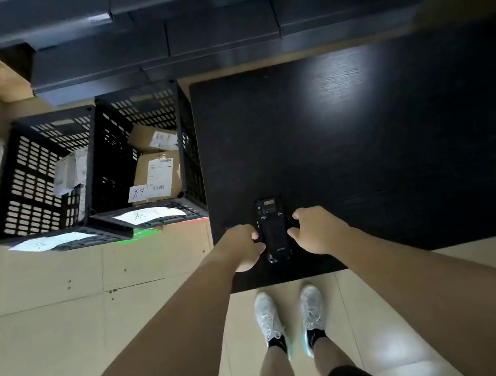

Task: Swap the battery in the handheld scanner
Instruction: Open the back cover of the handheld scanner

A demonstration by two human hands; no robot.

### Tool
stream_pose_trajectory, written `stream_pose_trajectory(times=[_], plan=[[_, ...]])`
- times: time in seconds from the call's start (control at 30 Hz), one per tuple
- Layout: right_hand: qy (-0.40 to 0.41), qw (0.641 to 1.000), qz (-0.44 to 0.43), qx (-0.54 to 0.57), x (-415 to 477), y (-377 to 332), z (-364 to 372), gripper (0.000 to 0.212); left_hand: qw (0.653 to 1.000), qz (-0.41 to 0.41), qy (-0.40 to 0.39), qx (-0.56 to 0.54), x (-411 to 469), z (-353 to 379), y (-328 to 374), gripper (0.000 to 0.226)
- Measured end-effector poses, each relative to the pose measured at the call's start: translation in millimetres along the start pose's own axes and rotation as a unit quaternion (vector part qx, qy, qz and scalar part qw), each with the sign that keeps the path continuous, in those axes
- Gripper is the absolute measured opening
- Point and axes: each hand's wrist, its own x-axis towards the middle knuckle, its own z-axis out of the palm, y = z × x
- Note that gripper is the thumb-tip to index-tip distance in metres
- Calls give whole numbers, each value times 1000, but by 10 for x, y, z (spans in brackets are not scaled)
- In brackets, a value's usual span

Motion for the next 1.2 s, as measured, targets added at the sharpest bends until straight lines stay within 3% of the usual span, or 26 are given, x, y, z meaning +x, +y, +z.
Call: stream_pose_trajectory(times=[0.37, 0.6, 0.87, 1.2], plan=[[72, 991, 67, 87, 79, -125, 447, 61, 997, 0, 44, -57, 206, 195, -84, 39], [161, 976, 78, 127, 144, -190, 692, 103, 991, 17, 132, -30, 297, 247, -128, 32], [203, 963, 95, 148, 222, -259, 918, 97, 970, 159, 160, 89, 603, -6, -208, 18], [219, 961, 89, 141, 222, -231, 972, 97, 902, 350, 167, 188, 817, -61, -250, 9]])
